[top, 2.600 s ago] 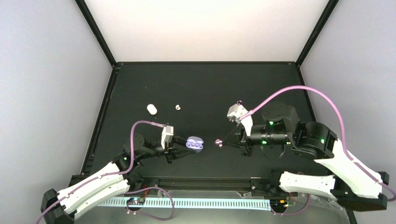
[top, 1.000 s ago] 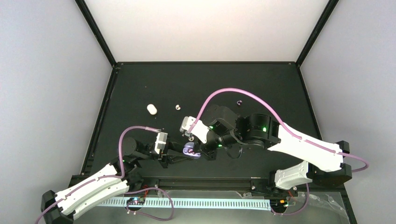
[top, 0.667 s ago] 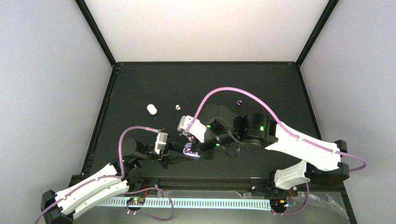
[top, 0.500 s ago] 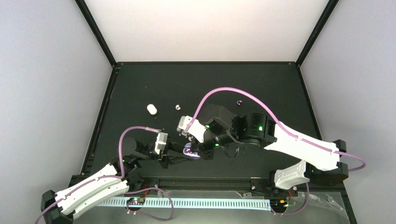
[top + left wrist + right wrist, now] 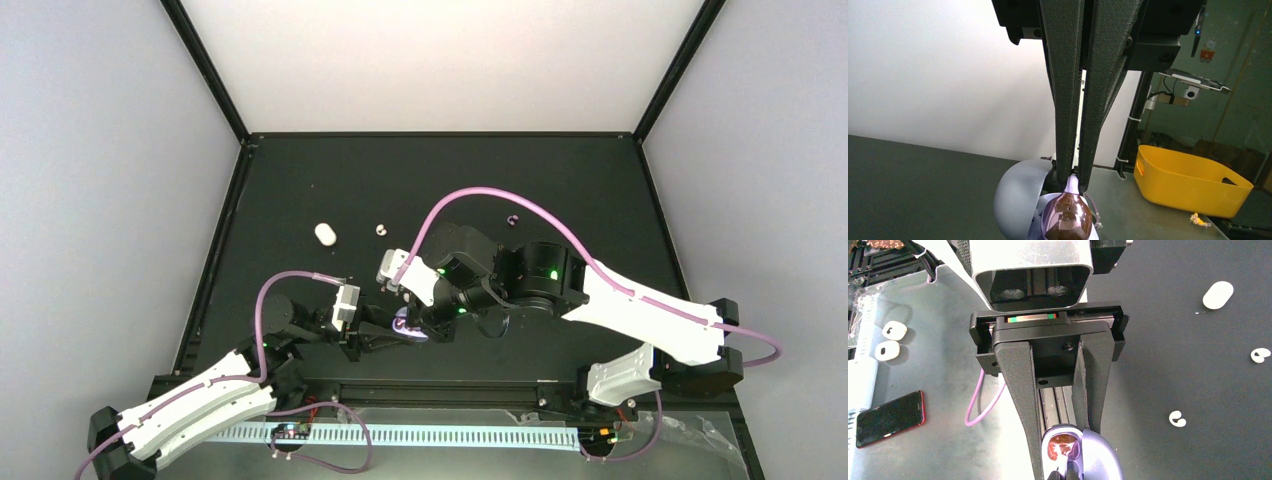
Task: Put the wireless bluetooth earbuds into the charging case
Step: Place the earbud in the charging case.
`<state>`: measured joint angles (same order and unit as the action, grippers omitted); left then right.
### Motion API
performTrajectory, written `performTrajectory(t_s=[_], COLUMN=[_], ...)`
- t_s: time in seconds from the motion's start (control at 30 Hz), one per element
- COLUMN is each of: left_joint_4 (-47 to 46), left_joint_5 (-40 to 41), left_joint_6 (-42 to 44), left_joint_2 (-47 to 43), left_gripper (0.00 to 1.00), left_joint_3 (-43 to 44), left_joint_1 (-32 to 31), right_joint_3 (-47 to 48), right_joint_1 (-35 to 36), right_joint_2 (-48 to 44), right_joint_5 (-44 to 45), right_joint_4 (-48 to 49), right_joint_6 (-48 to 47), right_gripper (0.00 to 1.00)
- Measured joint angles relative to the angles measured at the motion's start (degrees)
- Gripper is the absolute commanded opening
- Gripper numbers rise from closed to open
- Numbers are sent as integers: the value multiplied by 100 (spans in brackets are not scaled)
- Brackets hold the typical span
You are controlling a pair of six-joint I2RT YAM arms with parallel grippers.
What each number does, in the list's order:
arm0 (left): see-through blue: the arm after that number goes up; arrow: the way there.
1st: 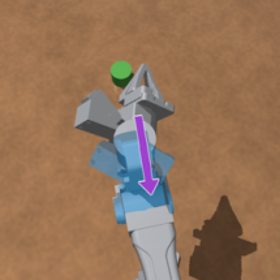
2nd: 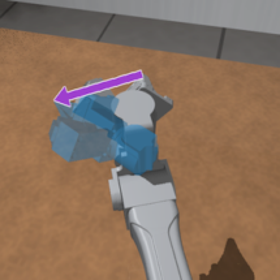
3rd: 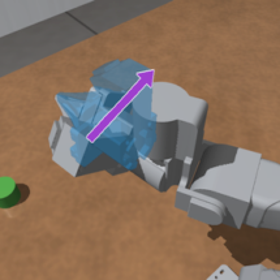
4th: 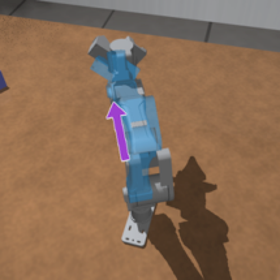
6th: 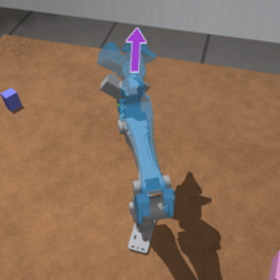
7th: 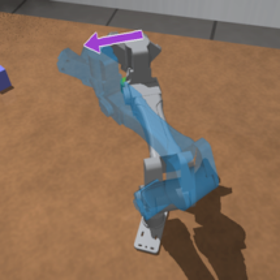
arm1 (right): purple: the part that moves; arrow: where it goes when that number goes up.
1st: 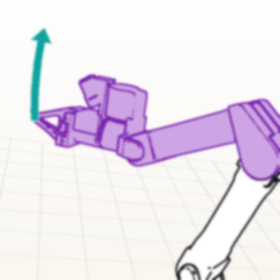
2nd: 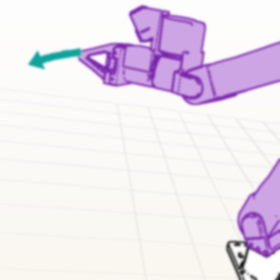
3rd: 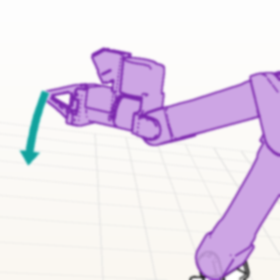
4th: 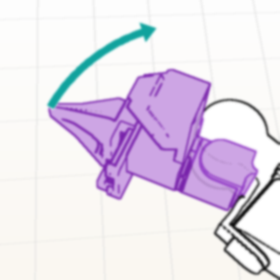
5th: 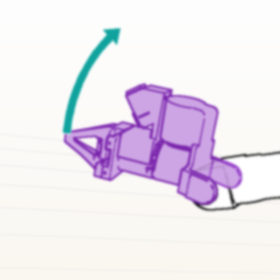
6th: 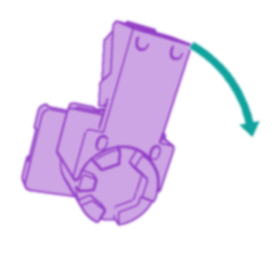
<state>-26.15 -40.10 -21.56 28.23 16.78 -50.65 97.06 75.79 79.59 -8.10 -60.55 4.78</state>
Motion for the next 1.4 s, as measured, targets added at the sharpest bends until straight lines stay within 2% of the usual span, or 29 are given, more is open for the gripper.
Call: performTrajectory(t_s=[1.4], left_joint_4=[-15], left_joint_5=[101], left_joint_6=[-2], left_joint_2=[-140], left_gripper=[2], left_joint_3=[-2], left_joint_1=[-7], right_joint_3=[-494], right_joint_1=[0], right_joint_2=[-356], right_joint_5=[26], right_joint_4=[667], right_joint_6=[306], right_gripper=[1])
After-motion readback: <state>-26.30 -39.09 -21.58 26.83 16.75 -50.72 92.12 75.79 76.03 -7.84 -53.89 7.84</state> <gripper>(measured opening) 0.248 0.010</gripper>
